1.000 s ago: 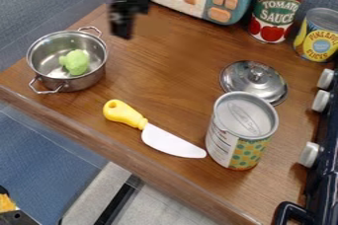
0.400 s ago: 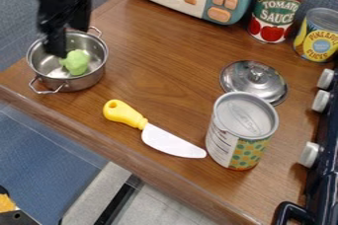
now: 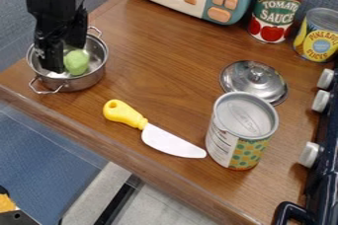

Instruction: Grab the broccoli out of the pot and put it on the counter

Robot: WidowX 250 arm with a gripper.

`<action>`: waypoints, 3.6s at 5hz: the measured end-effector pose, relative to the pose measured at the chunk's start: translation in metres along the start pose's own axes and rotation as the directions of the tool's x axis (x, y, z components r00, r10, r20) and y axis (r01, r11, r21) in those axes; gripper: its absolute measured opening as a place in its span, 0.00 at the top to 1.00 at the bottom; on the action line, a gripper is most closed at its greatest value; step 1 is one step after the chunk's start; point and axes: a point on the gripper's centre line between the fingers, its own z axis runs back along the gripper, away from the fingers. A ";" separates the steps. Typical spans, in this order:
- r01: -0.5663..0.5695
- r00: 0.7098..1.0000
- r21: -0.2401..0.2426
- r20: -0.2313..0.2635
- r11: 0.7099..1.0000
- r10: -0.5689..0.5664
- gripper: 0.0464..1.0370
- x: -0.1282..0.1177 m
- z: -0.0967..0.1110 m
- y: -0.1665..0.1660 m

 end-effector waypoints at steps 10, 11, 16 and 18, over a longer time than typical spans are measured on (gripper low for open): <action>0.215 0.971 -0.196 -0.064 0.957 -0.231 0.33 -0.124 0.059 0.010; 0.253 0.963 -0.159 -0.057 0.954 -0.265 0.33 -0.140 0.032 0.011; 0.378 0.925 -0.046 -0.014 0.925 -0.379 0.04 -0.156 0.004 0.013; 0.359 0.920 -0.199 -0.091 0.912 -0.382 0.04 -0.145 0.050 0.007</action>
